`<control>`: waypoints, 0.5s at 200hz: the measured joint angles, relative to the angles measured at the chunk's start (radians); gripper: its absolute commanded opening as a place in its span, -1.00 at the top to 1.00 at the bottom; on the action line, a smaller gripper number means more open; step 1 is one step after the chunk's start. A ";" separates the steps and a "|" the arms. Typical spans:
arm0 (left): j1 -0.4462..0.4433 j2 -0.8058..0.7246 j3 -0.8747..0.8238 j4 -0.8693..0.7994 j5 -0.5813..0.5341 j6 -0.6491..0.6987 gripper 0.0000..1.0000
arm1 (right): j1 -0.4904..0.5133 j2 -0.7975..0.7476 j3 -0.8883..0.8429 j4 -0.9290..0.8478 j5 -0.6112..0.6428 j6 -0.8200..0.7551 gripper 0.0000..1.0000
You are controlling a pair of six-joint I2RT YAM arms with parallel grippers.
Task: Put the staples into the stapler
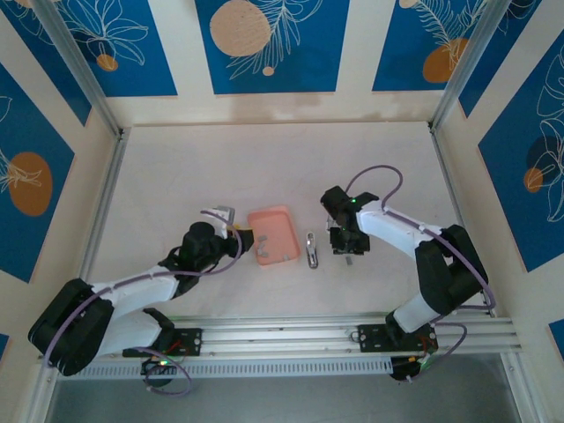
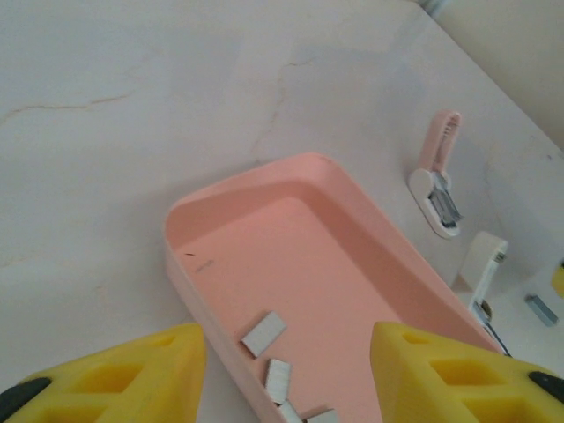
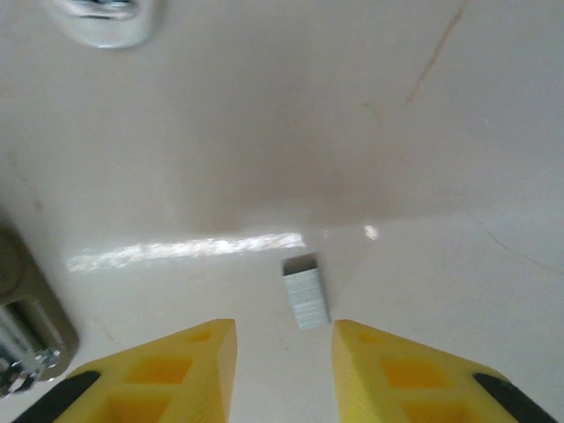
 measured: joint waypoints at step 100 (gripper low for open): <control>0.000 0.133 0.005 0.172 0.219 0.010 -0.05 | -0.088 0.080 -0.021 0.039 -0.111 -0.079 0.31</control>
